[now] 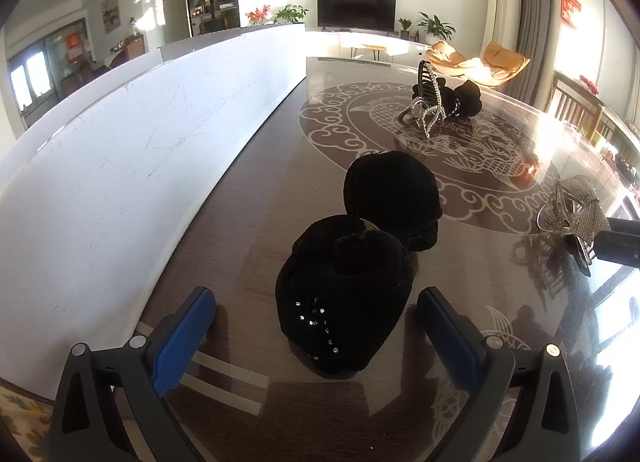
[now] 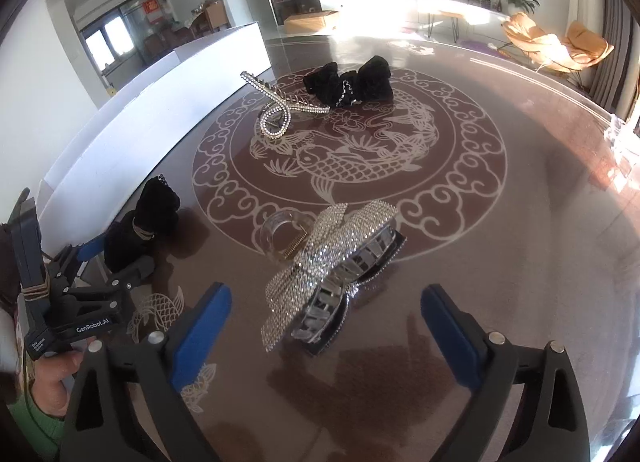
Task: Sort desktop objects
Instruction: 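Grasp the rhinestone bow hair clip with the right gripper while the left gripper holds the gloves, then lift the rhinestone clip off the table with the right gripper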
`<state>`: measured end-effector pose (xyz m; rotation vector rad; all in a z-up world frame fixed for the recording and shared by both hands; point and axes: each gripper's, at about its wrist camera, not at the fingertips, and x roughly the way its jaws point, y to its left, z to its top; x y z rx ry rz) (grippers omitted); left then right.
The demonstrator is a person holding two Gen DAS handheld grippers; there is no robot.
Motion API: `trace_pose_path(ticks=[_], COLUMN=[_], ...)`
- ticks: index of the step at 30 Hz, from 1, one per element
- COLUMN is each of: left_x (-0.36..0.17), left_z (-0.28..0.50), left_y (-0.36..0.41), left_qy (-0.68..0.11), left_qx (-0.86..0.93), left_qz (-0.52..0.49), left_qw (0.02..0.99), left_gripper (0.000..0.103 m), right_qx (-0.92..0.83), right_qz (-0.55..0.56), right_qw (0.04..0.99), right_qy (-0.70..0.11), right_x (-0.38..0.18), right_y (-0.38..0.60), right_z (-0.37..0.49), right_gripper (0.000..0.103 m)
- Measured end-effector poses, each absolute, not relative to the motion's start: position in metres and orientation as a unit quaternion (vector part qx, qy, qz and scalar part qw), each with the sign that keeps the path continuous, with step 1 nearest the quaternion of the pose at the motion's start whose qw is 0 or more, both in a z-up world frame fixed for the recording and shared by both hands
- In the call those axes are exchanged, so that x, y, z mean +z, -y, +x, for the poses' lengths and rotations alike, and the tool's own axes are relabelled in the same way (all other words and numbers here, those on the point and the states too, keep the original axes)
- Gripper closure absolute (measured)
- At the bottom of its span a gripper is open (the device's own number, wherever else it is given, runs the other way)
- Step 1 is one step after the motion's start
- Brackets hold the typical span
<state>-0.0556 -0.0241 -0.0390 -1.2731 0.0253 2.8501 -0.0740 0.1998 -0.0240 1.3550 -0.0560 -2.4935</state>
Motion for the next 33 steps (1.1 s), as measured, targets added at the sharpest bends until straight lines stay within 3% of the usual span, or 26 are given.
trace_pose_path(ticks=[14,33], left_x=[-0.039,-0.039], left_z=[-0.056,-0.057], left_y=[0.024,0.023], left_qy=[-0.008,-0.008], left_qx=[0.913,0.913], left_qz=[-0.408,-0.408], left_qw=[0.01,0.01], left_gripper=[0.0,0.0], right_qx=[-0.879,-0.883], right_qz=[0.46,0.453], right_qw=[0.112,0.109], right_qy=[-0.063,-0.059], right_x=[-0.051,-0.052], right_y=[-0.173,-0.174], right_z=[-0.064,-0.063], right_gripper=[0.0,0.0])
